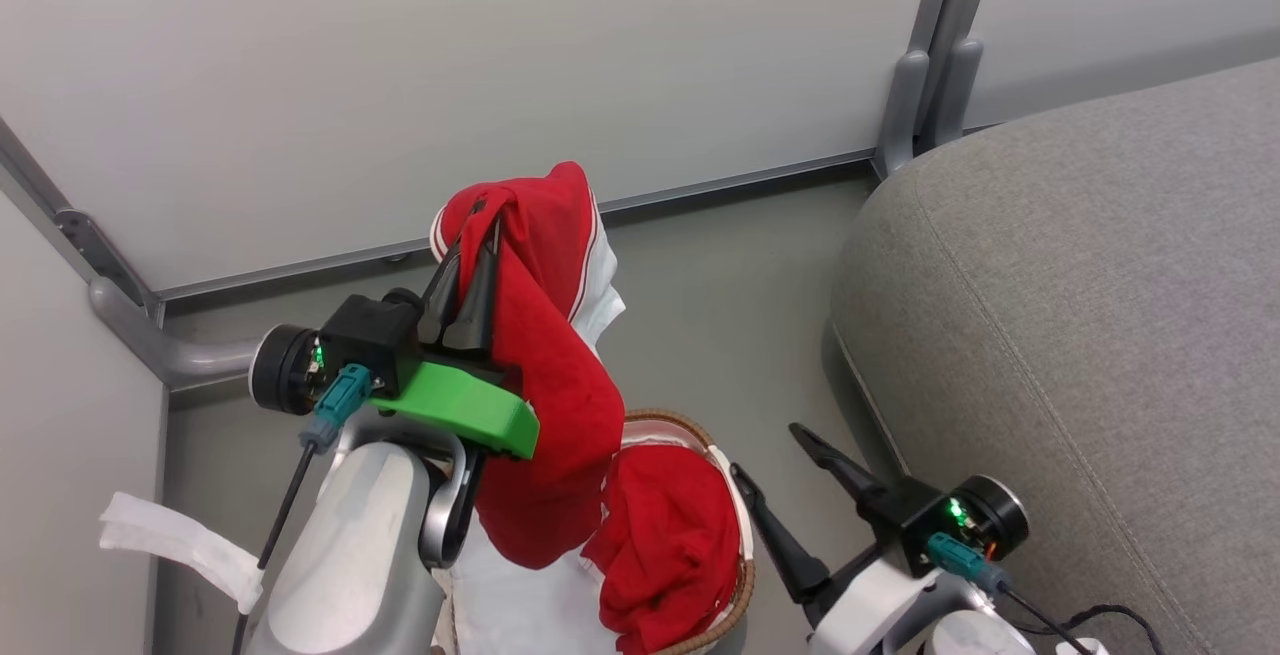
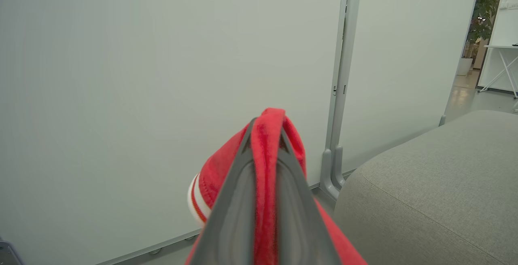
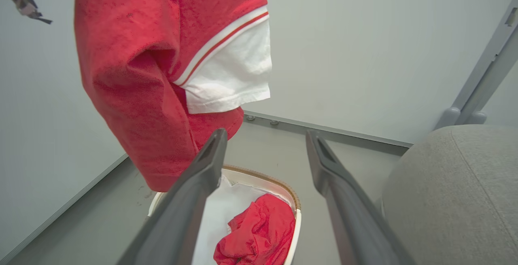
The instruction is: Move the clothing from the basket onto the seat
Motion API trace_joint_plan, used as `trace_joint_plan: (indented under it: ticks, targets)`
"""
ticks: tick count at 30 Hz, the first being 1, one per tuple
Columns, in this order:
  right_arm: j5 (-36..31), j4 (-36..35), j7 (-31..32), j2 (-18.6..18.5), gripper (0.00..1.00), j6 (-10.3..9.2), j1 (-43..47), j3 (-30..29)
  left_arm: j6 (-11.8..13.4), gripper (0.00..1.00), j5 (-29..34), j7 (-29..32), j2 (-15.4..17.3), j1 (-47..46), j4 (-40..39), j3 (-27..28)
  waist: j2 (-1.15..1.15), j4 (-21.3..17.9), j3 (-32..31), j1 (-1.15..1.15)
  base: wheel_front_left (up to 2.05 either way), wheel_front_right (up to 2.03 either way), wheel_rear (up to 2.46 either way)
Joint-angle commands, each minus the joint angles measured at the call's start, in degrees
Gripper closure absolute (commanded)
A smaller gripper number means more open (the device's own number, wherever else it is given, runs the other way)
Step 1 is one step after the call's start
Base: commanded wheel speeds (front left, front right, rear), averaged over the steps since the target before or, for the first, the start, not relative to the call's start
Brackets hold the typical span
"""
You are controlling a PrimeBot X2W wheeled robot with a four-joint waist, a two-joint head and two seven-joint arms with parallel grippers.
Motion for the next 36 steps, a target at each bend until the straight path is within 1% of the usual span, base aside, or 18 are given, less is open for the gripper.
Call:
trace_joint_plan:
  ticks: [1,7,12,17,19,25,30,31,32,34,36]
  targets:
    - [0.96,0.44,-0.09,-0.45,0.00,-0.06,-1.33,2.01,0.16,1.00,-0.56,-0.06,0.05,-1.02,-0.29,-0.30,0.00,0.46,0.20,0.00,0.00,0.00,0.00]
    - [4.66,3.31,-0.09,-0.76,0.00,-0.06,-6.38,11.15,0.45,1.00,-1.75,-0.06,0.06,-2.05,-0.17,-2.49,0.00,2.08,0.64,0.00,0.00,0.00,0.00]
    - [7.76,5.95,-0.09,0.43,0.00,-0.06,-10.56,14.76,0.72,1.00,-2.32,-0.06,0.07,-3.14,-0.15,-4.17,0.00,3.43,1.26,0.00,0.00,0.00,0.00]
    - [9.35,9.14,-0.09,1.13,0.00,-0.06,-14.94,20.08,0.84,1.00,-2.76,-0.06,0.08,-3.94,-0.30,-5.63,0.00,4.80,2.10,0.00,0.00,0.00,0.00]
    - [9.75,10.13,-0.09,1.29,0.00,-0.06,-16.23,21.07,0.92,1.00,-2.97,-0.07,0.08,-4.16,-0.33,-6.15,0.00,5.28,2.33,0.00,0.00,0.00,0.00]
    - [10.40,12.31,-0.09,1.72,0.00,-0.06,-19.18,21.28,1.17,1.00,-3.69,-0.06,0.08,-4.54,-0.57,-7.59,0.00,6.39,2.98,0.00,0.00,0.00,0.00]
    - [12.39,11.70,-0.09,1.79,0.00,-0.06,-20.94,22.35,1.37,1.00,-4.48,-0.06,0.08,-4.91,-0.82,-8.87,0.00,6.92,3.59,0.00,0.00,0.00,0.00]
    - [12.68,11.66,-0.09,1.79,0.06,-0.06,-21.17,22.65,1.45,1.00,-4.60,-0.06,0.09,-4.93,-0.83,-9.03,0.00,6.96,3.64,0.00,0.00,0.00,0.00]
    - [13.08,11.64,-0.09,1.79,0.55,-0.06,-21.33,23.01,1.52,1.00,-4.81,-0.06,0.09,-4.89,-0.83,-9.22,0.00,7.01,3.66,0.00,0.00,0.00,0.00]
    - [13.87,11.54,-0.09,1.76,1.00,-0.06,-21.61,22.95,1.62,1.00,-5.06,-0.06,0.09,-4.89,-0.80,-9.51,0.00,7.06,3.71,0.00,0.00,0.00,0.00]
    - [14.33,11.69,-0.09,1.76,1.00,-0.06,-21.79,23.10,1.70,1.00,-5.22,-0.06,0.09,-4.89,-0.67,-9.65,0.00,7.08,3.74,0.00,0.00,0.00,0.00]
